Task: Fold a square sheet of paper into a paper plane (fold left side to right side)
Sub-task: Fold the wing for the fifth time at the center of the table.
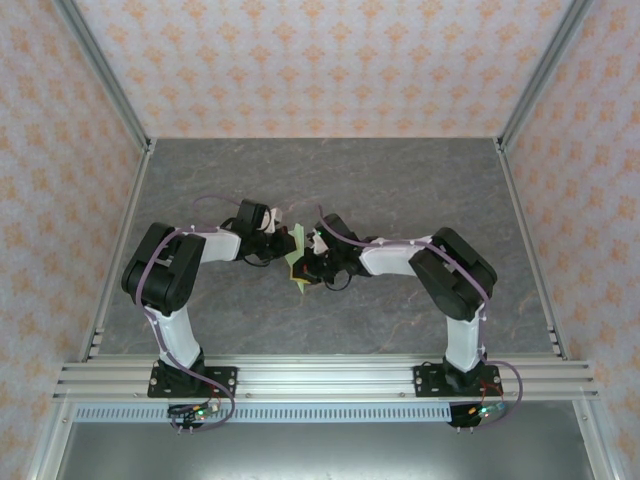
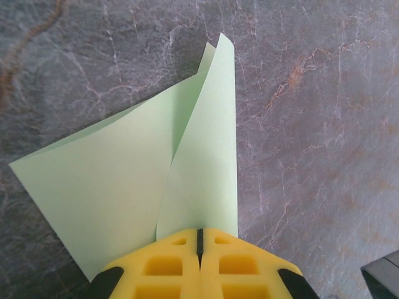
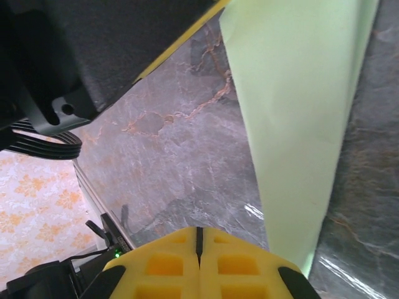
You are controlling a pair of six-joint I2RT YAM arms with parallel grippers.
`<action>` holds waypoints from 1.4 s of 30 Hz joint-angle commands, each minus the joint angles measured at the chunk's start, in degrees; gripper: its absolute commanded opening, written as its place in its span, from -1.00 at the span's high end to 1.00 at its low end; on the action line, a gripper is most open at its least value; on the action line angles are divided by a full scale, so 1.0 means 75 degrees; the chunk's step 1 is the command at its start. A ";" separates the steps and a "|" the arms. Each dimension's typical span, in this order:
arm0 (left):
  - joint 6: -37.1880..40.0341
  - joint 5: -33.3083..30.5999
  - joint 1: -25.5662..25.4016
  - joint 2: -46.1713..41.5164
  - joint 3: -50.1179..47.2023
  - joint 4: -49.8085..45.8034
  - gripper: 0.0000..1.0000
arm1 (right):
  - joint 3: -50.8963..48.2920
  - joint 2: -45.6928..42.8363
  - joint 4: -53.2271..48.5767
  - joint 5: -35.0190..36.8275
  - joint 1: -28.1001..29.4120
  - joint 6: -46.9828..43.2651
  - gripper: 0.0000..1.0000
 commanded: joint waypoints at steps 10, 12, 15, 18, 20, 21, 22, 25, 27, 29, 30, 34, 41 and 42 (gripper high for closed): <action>0.0055 -0.0569 -0.0019 0.0287 -0.0204 -0.0281 1.00 | -0.0111 0.0493 0.0293 0.0023 0.0059 0.0110 0.87; 0.0055 -0.0569 -0.0026 0.0287 -0.0192 -0.0279 1.00 | -0.0124 0.0557 0.0391 -0.0014 0.0059 0.0132 0.87; 0.0062 -0.0569 -0.0025 0.0278 -0.0208 -0.0284 1.00 | -0.0124 0.0634 0.0517 -0.0046 0.0071 0.0187 0.87; 0.0057 -0.0573 -0.0018 0.0275 -0.0215 -0.0281 1.00 | -0.0102 0.0659 0.0520 -0.0070 0.0082 0.0186 0.87; 0.0066 -0.0568 -0.0020 0.0278 -0.0193 -0.0278 1.00 | -0.0100 0.0672 0.0509 -0.0058 0.0081 0.0180 0.87; 0.0061 -0.0577 -0.0018 0.0278 -0.0195 -0.0278 1.00 | -0.0100 0.0683 0.0501 -0.0047 0.0088 0.0185 0.87; 0.0053 -0.0573 -0.0029 0.0275 -0.0202 -0.0271 1.00 | -0.0100 0.0705 0.0510 -0.0054 0.0100 0.0188 0.87; 0.0043 -0.0571 -0.0019 0.0290 -0.0204 -0.0267 1.00 | -0.0065 0.0750 0.0536 -0.0055 0.0112 0.0212 0.87; 0.0049 -0.0583 -0.0027 0.0288 -0.0201 -0.0268 1.00 | -0.0020 0.0776 0.0531 -0.0041 0.0129 0.0215 0.87; 0.0050 -0.0581 -0.0018 0.0291 -0.0213 -0.0264 1.00 | -0.0007 0.0811 0.0532 -0.0033 0.0147 0.0238 0.87; 0.0051 -0.0586 -0.0018 0.0301 -0.0206 -0.0263 1.00 | -0.0007 0.0814 0.0512 -0.0013 0.0150 0.0238 0.87; 0.0046 -0.0615 -0.0018 0.0294 -0.0210 -0.0277 1.00 | -0.0007 0.0805 0.0027 0.0212 0.0160 0.0102 0.87; 0.0041 -0.0678 -0.0018 0.0347 -0.0227 -0.0262 1.00 | -0.0244 0.0599 0.0243 0.0247 0.0305 0.0199 0.87; 0.0035 -0.0677 -0.0019 0.0344 -0.0227 -0.0249 1.00 | -0.0284 0.0522 0.0448 0.0233 0.0305 0.0273 0.87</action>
